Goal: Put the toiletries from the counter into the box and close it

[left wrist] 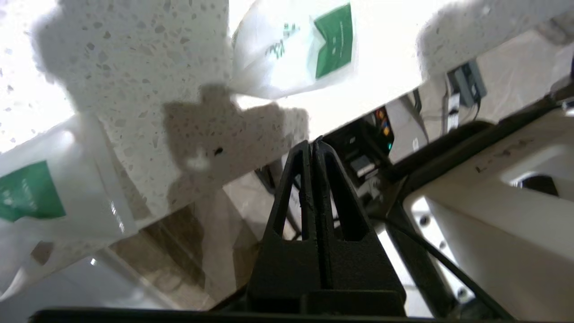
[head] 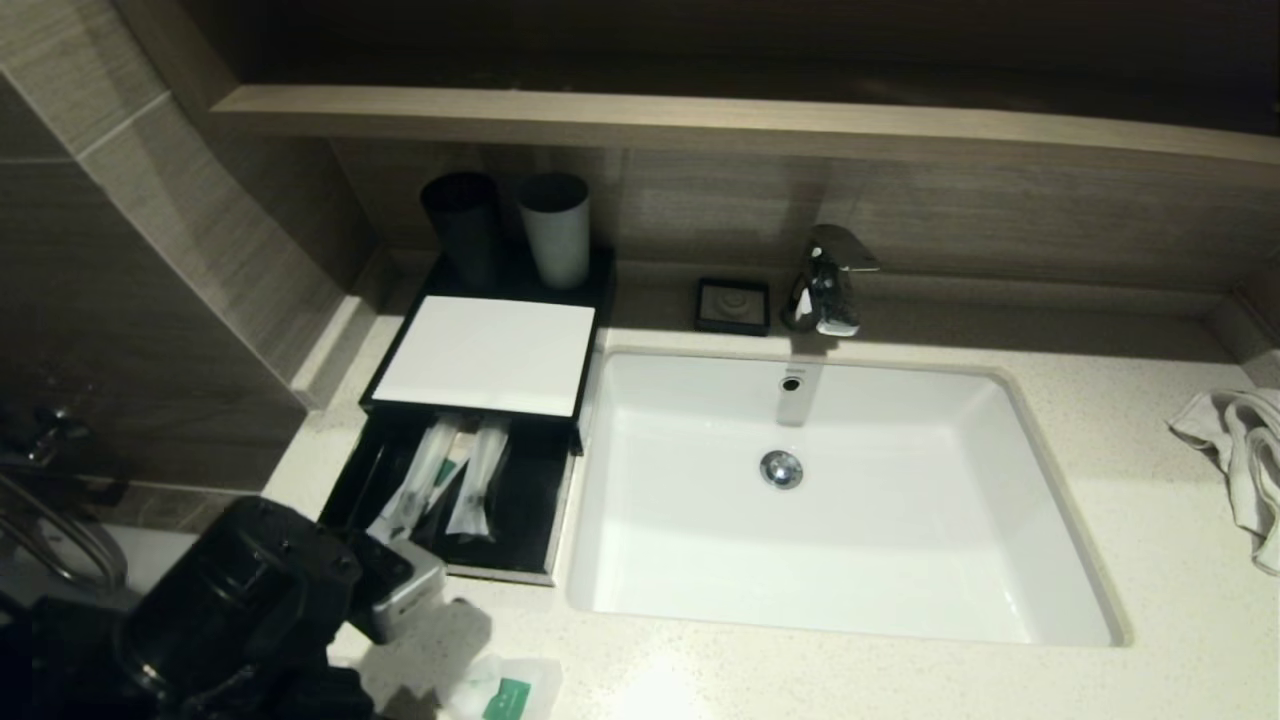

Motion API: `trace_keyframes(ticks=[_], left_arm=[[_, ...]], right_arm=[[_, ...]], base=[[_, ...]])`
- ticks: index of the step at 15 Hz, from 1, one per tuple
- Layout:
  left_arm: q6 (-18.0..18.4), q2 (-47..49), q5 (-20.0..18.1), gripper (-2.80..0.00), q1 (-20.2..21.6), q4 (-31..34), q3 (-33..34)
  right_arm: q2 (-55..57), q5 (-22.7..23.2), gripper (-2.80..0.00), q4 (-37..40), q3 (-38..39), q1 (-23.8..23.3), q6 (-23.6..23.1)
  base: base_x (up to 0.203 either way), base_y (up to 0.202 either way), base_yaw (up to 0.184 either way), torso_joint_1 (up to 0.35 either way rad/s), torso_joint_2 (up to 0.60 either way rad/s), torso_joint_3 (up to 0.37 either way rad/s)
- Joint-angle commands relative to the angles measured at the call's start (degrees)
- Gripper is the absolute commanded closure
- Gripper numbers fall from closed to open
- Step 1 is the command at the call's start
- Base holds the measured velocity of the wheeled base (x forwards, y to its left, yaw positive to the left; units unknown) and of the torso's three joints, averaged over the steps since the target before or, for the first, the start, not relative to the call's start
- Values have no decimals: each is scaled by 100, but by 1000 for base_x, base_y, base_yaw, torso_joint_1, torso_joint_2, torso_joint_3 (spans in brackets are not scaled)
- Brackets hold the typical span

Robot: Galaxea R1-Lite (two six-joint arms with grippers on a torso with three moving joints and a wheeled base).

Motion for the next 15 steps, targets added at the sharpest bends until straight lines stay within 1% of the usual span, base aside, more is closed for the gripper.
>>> trace_keyframes(ticks=[1,2,4,11,13,15], left_arm=[[-85,-64,50,0,0,-956,564],[-166,-69,61,0,0,-1120,635],[-259,-69,62,0,0,-1151,635],[-388,10,56,0,0,-1212,638],[-391,22,70,0,0,-1559,721],[-384,71,88,0,0,-1759,815]], right_arm=[[0,-3,0,0,0,0,3],[9,3,0,0,8,0,3],[0,-3,0,0,2,0,3],[9,-5,0,0,0,0,3],[9,-5,0,0,0,0,3],[2,-5,0,0,0,0,3]], base=[[0,0,0,0,0,0],[0,0,0,0,0,0],[0,0,0,0,0,0],[0,0,0,0,0,0],[0,0,0,0,0,0],[0,0,0,0,0,0]])
